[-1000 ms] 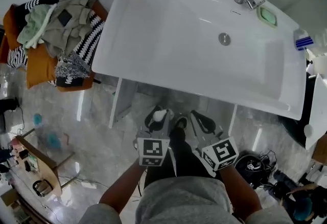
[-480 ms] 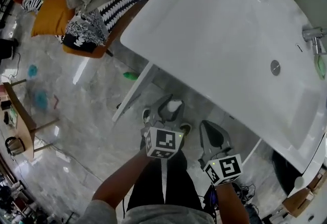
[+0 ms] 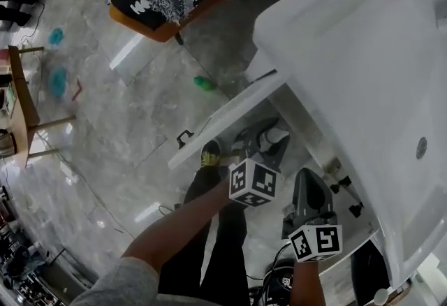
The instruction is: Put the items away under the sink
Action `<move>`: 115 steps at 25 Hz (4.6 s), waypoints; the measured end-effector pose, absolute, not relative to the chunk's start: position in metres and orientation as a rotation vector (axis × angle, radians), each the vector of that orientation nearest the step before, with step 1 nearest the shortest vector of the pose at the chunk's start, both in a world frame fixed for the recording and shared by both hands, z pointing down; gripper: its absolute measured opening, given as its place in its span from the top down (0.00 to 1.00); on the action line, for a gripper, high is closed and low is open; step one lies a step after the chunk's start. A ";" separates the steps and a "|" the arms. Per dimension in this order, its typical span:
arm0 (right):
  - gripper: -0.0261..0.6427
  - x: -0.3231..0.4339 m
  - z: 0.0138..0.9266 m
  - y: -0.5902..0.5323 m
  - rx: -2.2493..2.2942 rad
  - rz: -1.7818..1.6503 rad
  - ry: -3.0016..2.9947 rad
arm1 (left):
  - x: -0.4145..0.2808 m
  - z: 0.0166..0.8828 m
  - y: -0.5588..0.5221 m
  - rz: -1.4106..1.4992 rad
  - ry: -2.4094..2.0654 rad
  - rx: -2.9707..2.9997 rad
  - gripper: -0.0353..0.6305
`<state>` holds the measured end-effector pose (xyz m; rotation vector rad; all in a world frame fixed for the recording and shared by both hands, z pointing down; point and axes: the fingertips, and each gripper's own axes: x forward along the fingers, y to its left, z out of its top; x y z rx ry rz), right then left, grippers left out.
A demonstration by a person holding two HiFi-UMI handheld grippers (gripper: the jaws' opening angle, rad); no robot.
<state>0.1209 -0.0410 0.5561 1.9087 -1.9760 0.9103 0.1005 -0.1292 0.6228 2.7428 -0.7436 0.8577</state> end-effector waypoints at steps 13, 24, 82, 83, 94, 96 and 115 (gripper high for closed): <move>0.96 0.137 0.634 -0.053 1.866 0.863 -1.985 | 0.157 0.712 -0.158 0.640 -0.814 2.846 0.72; 0.96 0.150 0.674 -0.064 1.808 0.779 -1.983 | 0.207 0.766 -0.187 0.533 -0.808 2.929 0.72; 0.96 0.146 0.688 -0.030 1.810 0.888 -1.905 | 0.284 0.767 -0.200 0.396 -0.738 2.987 0.72; 0.96 0.147 0.687 -0.029 1.811 0.886 -1.906 | 0.287 0.763 -0.199 0.381 -0.719 2.983 0.70; 0.96 0.158 0.687 -0.019 1.794 0.885 -1.904 | 0.286 0.777 -0.191 0.457 -0.631 2.935 0.58; 0.96 0.157 0.683 -0.021 1.796 0.882 -1.906 | 0.271 0.773 -0.190 0.463 -0.634 2.939 0.47; 0.96 0.104 0.520 -0.013 1.901 0.888 -1.903 | 0.078 0.550 -0.094 0.478 -0.526 2.817 0.44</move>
